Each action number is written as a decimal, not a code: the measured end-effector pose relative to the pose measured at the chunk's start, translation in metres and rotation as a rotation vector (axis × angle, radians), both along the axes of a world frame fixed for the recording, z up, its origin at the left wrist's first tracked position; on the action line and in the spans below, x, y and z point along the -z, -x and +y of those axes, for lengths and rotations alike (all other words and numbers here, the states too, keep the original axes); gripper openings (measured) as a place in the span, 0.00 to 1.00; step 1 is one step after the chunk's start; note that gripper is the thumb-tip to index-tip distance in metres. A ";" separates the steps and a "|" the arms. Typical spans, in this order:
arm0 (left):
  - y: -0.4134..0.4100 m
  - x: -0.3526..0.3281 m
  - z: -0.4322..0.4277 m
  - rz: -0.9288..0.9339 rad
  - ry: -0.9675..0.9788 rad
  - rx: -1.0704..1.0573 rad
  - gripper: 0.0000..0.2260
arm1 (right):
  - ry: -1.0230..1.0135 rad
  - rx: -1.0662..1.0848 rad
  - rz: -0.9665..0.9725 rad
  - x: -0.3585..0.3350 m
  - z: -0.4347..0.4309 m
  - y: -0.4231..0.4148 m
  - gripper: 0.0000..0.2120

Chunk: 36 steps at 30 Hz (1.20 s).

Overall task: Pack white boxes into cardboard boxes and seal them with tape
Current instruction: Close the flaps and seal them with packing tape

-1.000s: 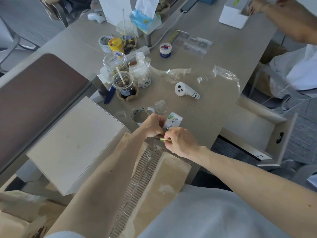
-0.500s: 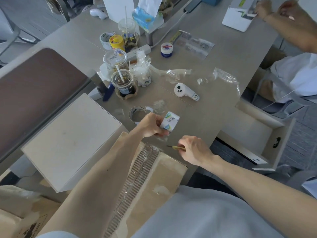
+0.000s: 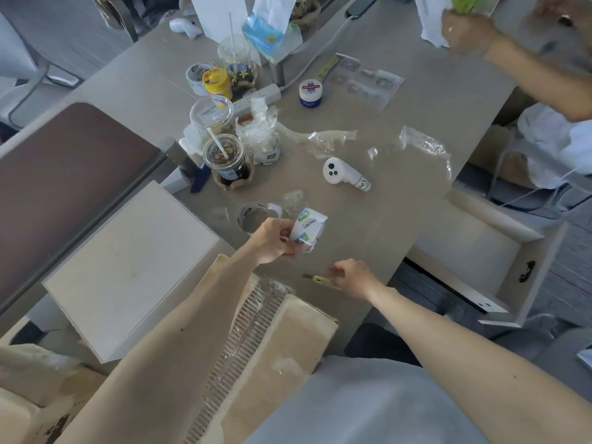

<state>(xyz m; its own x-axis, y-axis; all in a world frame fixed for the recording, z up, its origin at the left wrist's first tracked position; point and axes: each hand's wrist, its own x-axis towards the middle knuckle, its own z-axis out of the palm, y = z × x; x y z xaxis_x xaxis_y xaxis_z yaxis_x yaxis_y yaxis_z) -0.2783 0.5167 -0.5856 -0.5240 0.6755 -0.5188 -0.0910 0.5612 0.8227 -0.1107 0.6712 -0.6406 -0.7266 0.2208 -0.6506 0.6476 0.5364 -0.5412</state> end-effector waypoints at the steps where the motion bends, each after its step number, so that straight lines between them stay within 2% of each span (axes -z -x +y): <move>1: 0.000 0.000 0.000 0.001 -0.006 0.017 0.14 | 0.001 0.021 0.037 -0.002 0.005 0.001 0.21; 4: -0.004 -0.002 0.001 -0.005 -0.030 0.089 0.13 | 0.075 0.063 0.206 -0.019 0.026 0.007 0.35; 6: -0.008 -0.002 0.006 -0.013 -0.035 0.177 0.11 | 0.155 -0.034 0.284 -0.029 0.041 0.011 0.40; 8: -0.016 -0.002 0.014 -0.007 -0.018 0.265 0.11 | 0.212 -0.109 0.338 -0.035 0.055 0.015 0.37; 11: -0.026 0.004 0.024 0.011 0.018 0.296 0.12 | 0.222 -0.101 0.370 -0.037 0.079 0.018 0.28; 17: -0.011 0.018 0.042 0.185 0.208 0.239 0.19 | 0.113 -0.239 0.348 -0.034 0.106 0.017 0.25; 20: -0.004 0.023 0.053 0.173 0.278 0.175 0.19 | 0.104 -0.241 0.386 -0.033 0.110 0.022 0.27; 24: -0.001 0.036 0.066 0.126 0.329 0.083 0.17 | -0.134 -0.366 0.335 -0.025 0.120 0.038 0.31; 27: 0.002 0.042 0.073 0.134 0.385 0.044 0.17 | -0.381 -0.496 0.281 -0.023 0.127 0.047 0.30; 29: 0.001 0.047 0.075 0.143 0.417 -0.006 0.16 | -0.476 -0.543 0.298 -0.020 0.123 0.051 0.29; 36: -0.010 0.064 0.082 0.229 0.555 -0.159 0.13 | -0.469 -0.645 0.346 -0.014 0.102 0.056 0.30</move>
<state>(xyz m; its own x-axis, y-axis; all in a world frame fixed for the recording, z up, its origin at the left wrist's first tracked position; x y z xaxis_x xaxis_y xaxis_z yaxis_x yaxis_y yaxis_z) -0.2682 0.5987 -0.6499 -0.7354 0.2415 -0.6332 -0.0645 0.9051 0.4202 -0.1672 0.7729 -0.6265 -0.9424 -0.1127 -0.3149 -0.0202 0.9590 -0.2827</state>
